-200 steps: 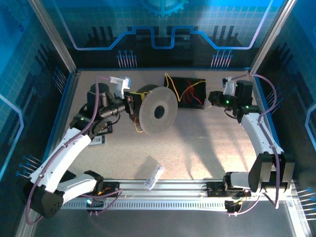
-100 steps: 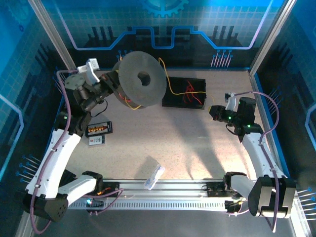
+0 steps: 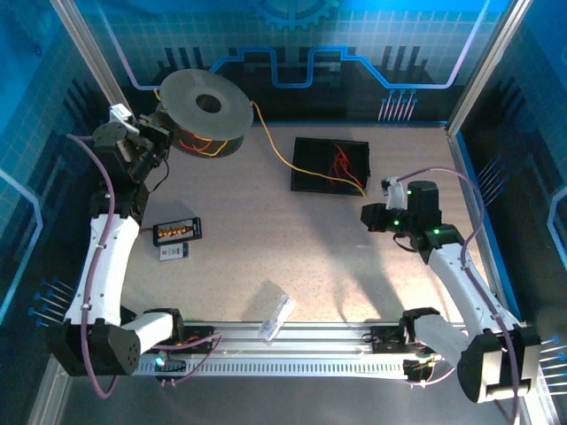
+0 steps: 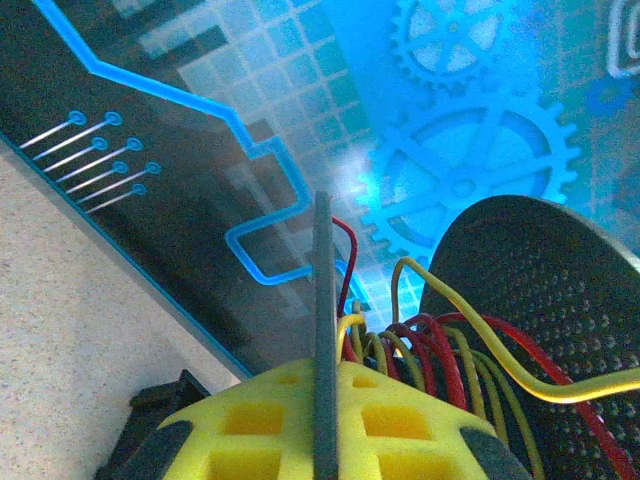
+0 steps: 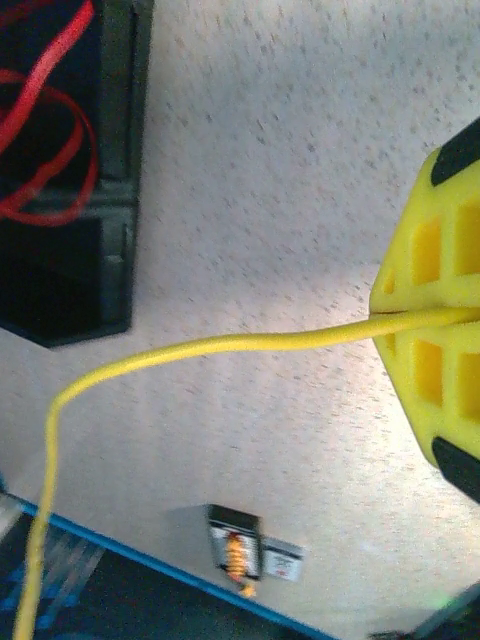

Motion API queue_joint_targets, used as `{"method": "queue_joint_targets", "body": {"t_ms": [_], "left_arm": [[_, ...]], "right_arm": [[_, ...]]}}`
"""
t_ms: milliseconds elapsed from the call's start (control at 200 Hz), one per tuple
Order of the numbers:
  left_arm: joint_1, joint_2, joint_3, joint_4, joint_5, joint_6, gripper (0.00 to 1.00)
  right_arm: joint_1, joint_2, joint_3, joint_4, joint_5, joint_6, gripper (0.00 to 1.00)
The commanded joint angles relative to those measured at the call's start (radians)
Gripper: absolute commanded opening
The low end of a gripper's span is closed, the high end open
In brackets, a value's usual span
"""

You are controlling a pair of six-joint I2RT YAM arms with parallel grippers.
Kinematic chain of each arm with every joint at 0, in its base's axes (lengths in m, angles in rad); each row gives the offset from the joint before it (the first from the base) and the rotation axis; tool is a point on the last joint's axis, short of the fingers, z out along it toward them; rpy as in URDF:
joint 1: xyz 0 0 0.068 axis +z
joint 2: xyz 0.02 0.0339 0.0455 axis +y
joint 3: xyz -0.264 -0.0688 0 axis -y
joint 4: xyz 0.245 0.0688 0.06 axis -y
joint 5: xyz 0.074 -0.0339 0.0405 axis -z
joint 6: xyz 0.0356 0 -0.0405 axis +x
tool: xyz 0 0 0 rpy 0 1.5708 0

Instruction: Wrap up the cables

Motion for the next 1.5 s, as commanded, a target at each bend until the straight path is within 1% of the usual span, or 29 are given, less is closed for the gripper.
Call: {"method": "queue_joint_targets", "body": {"t_ms": [0,190,220,325,425,595,661,726,806,956,1071,1221,1351,1451,1496], "left_arm": [[0.022,-0.003,0.022,0.167,-0.107,-0.065,0.00],[0.022,0.040,0.042,0.108,-0.223,0.050,0.00],[0.022,0.048,0.043,0.105,-0.238,0.066,0.00],[0.021,0.087,0.071,0.074,-0.278,0.125,0.00],[0.015,0.138,0.110,0.050,-0.306,0.177,0.00],[-0.037,0.233,0.208,-0.023,-0.373,0.303,0.00],[-0.067,0.268,0.250,-0.064,-0.400,0.354,0.00],[-0.099,0.296,0.279,-0.096,-0.428,0.412,0.00],[-0.142,0.327,0.308,-0.144,-0.474,0.487,0.00],[-0.218,0.384,0.329,-0.189,-0.539,0.623,0.00],[-0.279,0.416,0.324,-0.202,-0.591,0.709,0.00],[-0.347,0.419,0.281,-0.183,-0.605,0.799,0.00],[-0.400,0.433,0.272,-0.194,-0.627,0.870,0.00],[-0.436,0.440,0.268,-0.196,-0.619,0.913,0.00],[-0.451,0.443,0.266,-0.196,-0.614,0.930,0.00]], "right_arm": [[0.118,-0.037,0.057,-0.150,0.124,-0.030,0.00],[0.379,-0.097,0.134,-0.277,0.280,-0.045,0.00],[0.417,-0.109,0.172,-0.298,0.308,-0.043,0.00],[0.558,-0.151,0.218,-0.350,0.360,-0.031,0.00],[0.714,-0.169,0.269,-0.390,0.424,-0.016,0.00],[0.975,-0.130,0.381,-0.430,0.548,-0.029,0.00],[1.048,-0.099,0.433,-0.438,0.589,-0.042,0.00],[1.097,-0.068,0.486,-0.436,0.611,-0.062,0.00],[1.121,-0.035,0.560,-0.434,0.626,-0.083,0.00],[1.121,-0.003,0.699,-0.413,0.650,-0.129,0.00],[1.122,0.025,0.821,-0.381,0.643,-0.186,0.00],[1.118,0.061,0.944,-0.318,0.661,-0.271,0.00],[1.074,0.093,1.031,-0.264,0.645,-0.313,0.00],[1.027,0.123,1.091,-0.233,0.604,-0.318,0.00],[1.008,0.135,1.110,-0.221,0.604,-0.322,0.00]]}}
